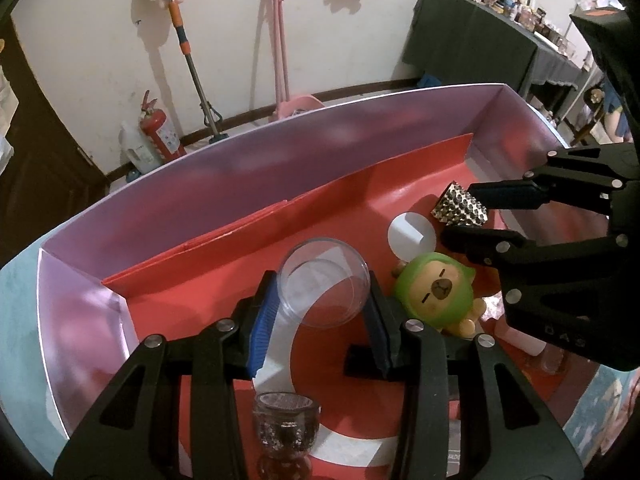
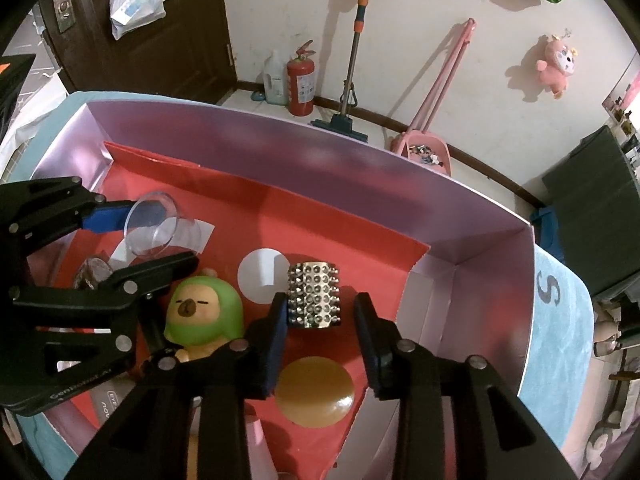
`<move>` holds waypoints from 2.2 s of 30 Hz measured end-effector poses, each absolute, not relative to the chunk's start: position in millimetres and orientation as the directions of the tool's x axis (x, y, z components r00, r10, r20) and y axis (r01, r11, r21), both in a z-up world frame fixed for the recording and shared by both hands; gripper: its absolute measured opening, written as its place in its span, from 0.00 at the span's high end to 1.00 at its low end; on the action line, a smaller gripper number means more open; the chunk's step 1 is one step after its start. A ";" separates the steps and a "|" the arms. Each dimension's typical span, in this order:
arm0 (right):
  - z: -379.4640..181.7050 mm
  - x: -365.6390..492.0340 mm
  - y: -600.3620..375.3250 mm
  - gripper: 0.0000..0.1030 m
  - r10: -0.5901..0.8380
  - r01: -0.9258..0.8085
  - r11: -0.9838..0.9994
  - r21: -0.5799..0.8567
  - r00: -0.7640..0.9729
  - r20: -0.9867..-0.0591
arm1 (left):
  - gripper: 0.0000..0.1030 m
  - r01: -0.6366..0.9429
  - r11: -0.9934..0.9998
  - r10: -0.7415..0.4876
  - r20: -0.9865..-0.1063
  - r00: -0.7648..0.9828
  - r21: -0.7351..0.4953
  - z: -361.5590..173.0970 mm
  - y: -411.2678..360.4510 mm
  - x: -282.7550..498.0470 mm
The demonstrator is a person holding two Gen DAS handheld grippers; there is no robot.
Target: Organize rigid objects
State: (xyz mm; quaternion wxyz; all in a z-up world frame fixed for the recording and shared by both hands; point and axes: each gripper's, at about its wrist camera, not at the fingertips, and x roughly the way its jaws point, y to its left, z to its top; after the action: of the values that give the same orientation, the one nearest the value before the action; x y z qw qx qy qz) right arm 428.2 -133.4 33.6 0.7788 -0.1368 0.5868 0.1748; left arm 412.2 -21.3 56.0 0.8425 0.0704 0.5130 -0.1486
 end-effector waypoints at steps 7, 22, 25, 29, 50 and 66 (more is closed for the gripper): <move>32.6 429.3 -136.5 0.64 0.117 -0.431 0.902 -0.001 0.248 -0.962 | 0.48 0.325 0.945 -0.192 -0.873 0.448 -0.040 60.9 -20.2 406.2; 69.0 410.4 -146.9 0.51 0.140 -0.410 0.912 -0.001 0.316 -0.938 | 0.35 0.280 0.954 -0.237 -0.832 0.503 -0.102 87.4 -2.5 372.4; 82.7 400.3 -149.6 0.46 0.156 -0.399 0.917 0.008 0.339 -0.928 | 0.35 0.274 0.956 -0.245 -0.813 0.529 -0.110 99.7 1.2 356.7; 103.3 380.5 -150.4 0.42 0.176 -0.394 0.919 0.016 0.374 -0.910 | 0.27 0.251 0.962 -0.242 -0.778 0.580 -0.112 118.4 6.7 331.4; 146.5 271.8 -165.7 0.02 0.272 -0.314 0.945 0.088 0.613 -0.742 | 0.11 0.056 0.998 -0.055 -0.601 0.797 -0.018 128.0 13.1 223.3; 83.7 268.6 -171.9 0.00 0.220 -0.240 0.969 0.059 0.728 -0.650 | 0.11 -0.013 0.998 -0.022 -0.568 0.823 -0.057 80.9 21.9 247.8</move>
State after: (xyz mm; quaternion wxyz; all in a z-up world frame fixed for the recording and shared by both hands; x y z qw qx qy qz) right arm 268.6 -171.9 83.7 0.9293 -0.0147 0.3477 0.1237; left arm 247.8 21.9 80.9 0.9542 -0.0292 0.2978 -0.0023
